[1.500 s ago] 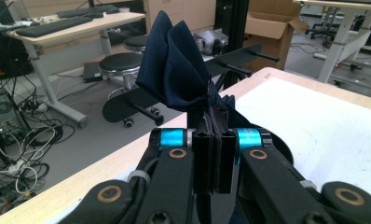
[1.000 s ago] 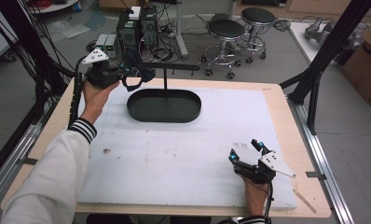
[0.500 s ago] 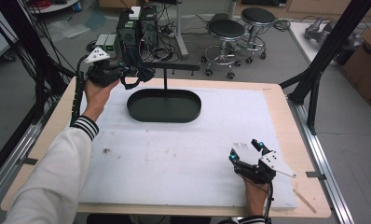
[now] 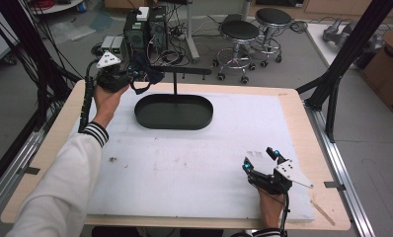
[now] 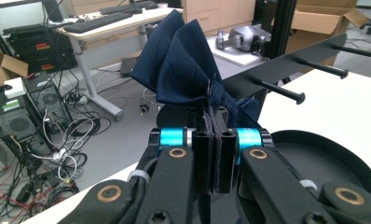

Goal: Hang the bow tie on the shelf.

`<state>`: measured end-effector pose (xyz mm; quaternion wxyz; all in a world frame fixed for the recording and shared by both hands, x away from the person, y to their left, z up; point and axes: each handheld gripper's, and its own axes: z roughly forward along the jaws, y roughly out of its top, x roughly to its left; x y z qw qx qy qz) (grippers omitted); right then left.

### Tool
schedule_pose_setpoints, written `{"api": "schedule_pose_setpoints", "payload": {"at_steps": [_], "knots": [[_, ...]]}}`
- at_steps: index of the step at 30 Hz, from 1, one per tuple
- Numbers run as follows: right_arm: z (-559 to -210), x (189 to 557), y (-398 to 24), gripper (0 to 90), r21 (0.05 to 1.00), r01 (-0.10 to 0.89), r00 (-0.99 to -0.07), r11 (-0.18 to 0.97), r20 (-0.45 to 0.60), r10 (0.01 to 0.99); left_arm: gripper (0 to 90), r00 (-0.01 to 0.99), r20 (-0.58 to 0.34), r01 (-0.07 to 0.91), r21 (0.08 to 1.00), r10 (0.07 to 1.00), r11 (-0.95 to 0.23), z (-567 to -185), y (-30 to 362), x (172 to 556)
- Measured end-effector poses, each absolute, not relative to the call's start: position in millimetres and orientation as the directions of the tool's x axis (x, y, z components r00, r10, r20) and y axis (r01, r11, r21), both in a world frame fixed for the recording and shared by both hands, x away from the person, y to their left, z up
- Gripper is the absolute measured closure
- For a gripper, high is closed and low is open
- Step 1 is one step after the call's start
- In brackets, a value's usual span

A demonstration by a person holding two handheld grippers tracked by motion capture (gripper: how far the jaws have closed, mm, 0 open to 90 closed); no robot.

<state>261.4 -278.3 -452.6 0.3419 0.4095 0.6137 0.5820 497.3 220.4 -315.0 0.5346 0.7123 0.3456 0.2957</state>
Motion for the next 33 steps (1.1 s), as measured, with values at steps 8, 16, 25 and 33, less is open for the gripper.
{"api": "schedule_pose_setpoints", "payload": {"at_steps": [8,16,25,33], "knots": [[-453,262,-279,9.3,0.995,0.103,-0.432,-0.012,0.056,0.900,88.4,0.579,0.050,0.184,0.964,0.814,-0.190,-319,218,499],[-453,261,-278,9.3,0.995,0.103,-0.433,-0.013,0.057,0.900,88.2,0.579,0.050,0.201,0.959,0.814,-0.202,-320,221,500],[-453,262,-279,9.3,0.995,0.102,-0.433,-0.012,0.055,0.900,87.2,0.572,0.052,0.225,0.950,0.818,-0.218,-324,226,500],[-453,262,-279,9.3,0.995,0.102,-0.433,-0.012,0.055,0.900,81.2,0.572,0.063,0.216,0.950,0.818,-0.224,-326,226,501]]}}
